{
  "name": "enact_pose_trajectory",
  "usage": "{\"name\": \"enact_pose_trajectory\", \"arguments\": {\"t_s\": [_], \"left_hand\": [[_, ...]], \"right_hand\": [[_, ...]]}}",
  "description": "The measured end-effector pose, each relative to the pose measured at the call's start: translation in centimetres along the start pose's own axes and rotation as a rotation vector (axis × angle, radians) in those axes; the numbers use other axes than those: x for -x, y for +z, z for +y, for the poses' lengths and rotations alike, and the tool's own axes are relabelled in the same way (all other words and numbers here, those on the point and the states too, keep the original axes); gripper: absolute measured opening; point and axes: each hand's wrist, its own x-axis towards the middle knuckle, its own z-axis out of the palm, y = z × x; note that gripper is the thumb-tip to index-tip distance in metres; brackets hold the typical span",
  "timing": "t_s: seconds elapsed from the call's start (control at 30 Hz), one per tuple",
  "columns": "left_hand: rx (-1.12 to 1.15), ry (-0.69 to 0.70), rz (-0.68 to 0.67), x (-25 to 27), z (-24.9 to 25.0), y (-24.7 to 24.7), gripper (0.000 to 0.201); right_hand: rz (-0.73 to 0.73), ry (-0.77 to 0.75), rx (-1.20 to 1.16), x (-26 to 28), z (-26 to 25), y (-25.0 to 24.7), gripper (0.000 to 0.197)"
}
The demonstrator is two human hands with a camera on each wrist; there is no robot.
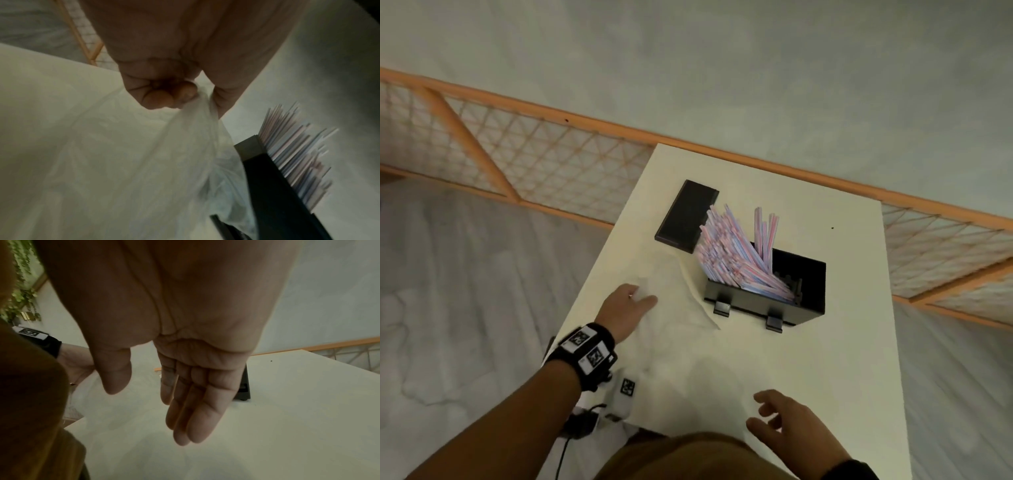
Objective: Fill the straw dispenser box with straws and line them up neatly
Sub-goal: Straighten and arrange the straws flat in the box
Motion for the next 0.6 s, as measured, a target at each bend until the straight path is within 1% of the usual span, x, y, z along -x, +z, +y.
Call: {"name": "enact_pose_trajectory", "arguments": {"t_s": [0.07,0.13,0.17,0.23,0.3,0.37,0.43,0.47,0.53,0.6], "left_hand": [[-0.019,0.018,-0.018,-0.6,0.1,-0.1,0.066],[-0.11,0.054,-0.019,-0.9,-0.8,-0.2,0.082],[-0.169,0.089,-0.007,-0.9,-1.2,-0.2,0.086],[-0.23,0.183,0.043,-0.3,-1.9,-0.5,0.086],[-0.233,0.295,0.094,0.5,-2.5,-1.0,0.076],[-0.223,0.388,0.081,1.6,-2.8,-1.3,0.057],[-0.222,0.432,-0.011,3.0,-2.6,-1.3,0.031],[-0.224,0.445,-0.064,3.6,-2.4,-1.1,0.022],[-0.229,0.473,-0.139,4.8,-1.7,-0.2,0.014],[-0.249,0.515,-0.186,5.5,-0.8,1.3,0.012]], "right_hand": [[0.013,0.011,0.004,-0.1,-0.3,0.6,0.047],[0.03,0.014,0.004,-0.1,-0.6,1.1,0.047],[0.044,0.017,-0.004,0.0,-0.7,1.3,0.046],[0.076,0.012,-0.024,0.1,-0.8,1.8,0.044],[0.121,-0.002,-0.061,0.3,-0.9,2.0,0.041],[0.19,-0.028,-0.099,0.6,-1.2,1.6,0.035],[0.267,-0.073,-0.118,1.0,-1.9,0.5,0.025],[0.307,-0.104,-0.121,1.0,-2.2,-0.3,0.022],[0.393,-0.182,-0.095,0.5,-2.7,-2.1,0.019],[0.496,-0.277,-0.036,-0.9,-2.9,-4.3,0.021]]}}
